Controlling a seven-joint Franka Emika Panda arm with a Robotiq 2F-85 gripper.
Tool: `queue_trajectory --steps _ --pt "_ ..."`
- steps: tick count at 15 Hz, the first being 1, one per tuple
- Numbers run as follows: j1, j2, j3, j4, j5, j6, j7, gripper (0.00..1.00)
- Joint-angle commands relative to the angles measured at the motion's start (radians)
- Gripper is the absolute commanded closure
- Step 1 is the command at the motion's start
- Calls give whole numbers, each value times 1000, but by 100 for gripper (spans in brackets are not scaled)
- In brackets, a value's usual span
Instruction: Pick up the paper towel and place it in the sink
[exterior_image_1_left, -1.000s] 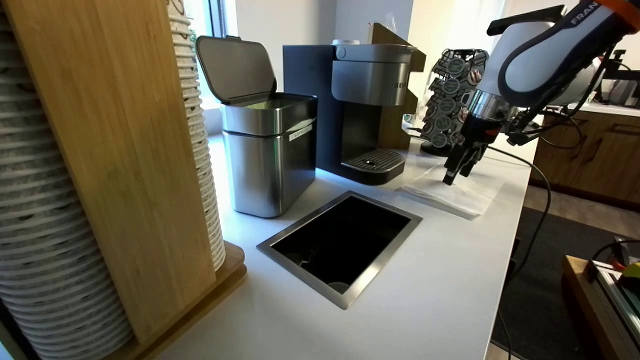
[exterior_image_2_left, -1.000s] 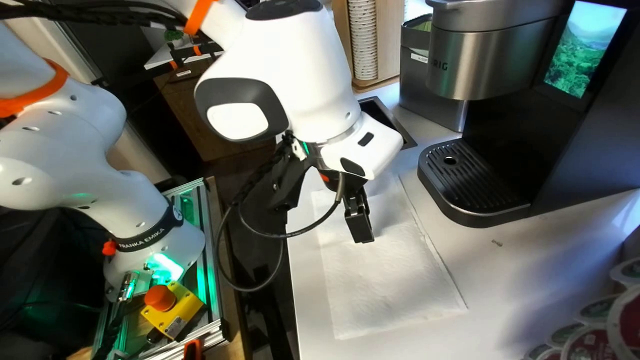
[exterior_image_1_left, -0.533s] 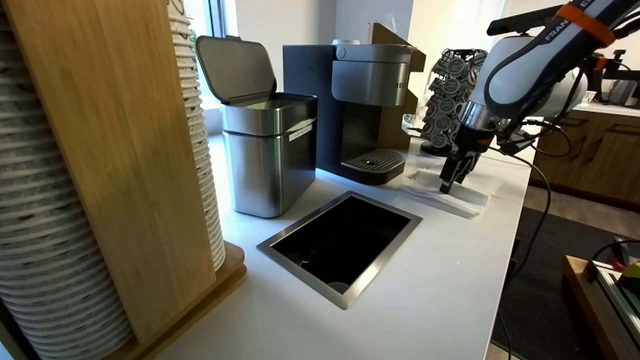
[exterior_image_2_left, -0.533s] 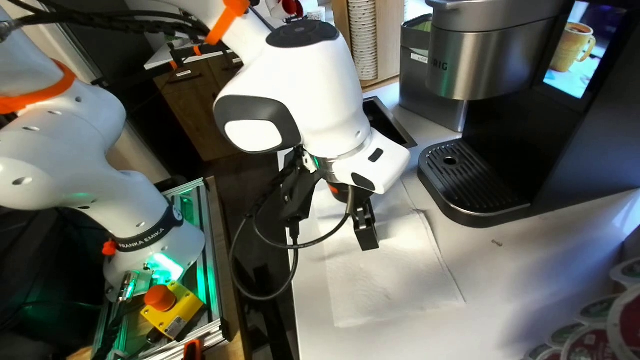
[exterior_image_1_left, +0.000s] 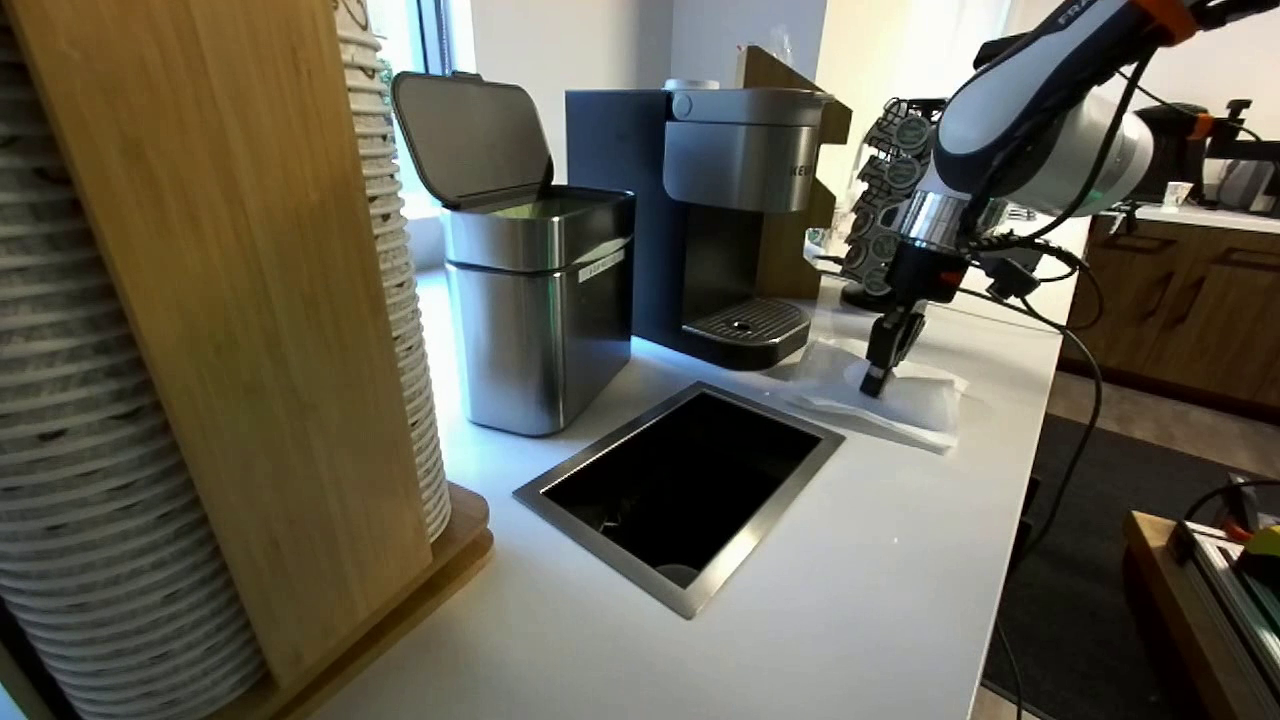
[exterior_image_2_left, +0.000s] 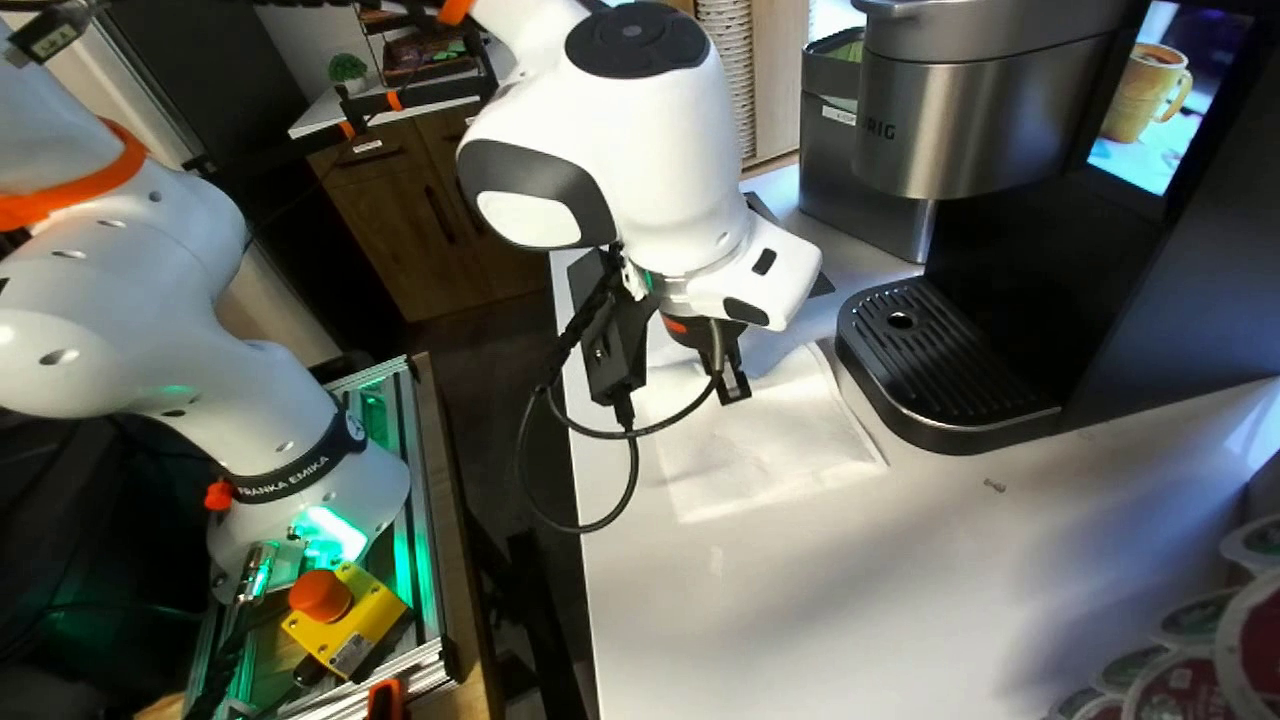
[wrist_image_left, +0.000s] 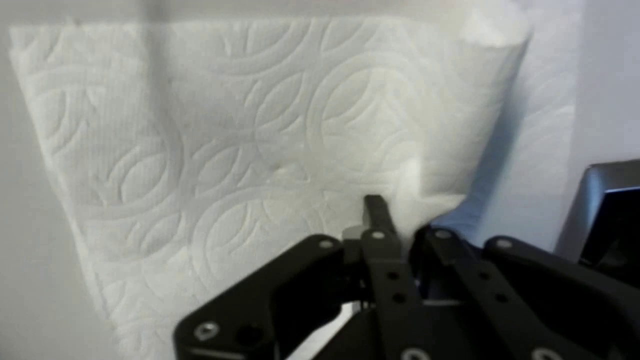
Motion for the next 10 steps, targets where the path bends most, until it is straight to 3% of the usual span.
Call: queue_trajectory --steps 1,10 --pt "40 -37 42 -1 -2 -62 -21 100" --pt "177 -17 155 85 64 118 -31 99"
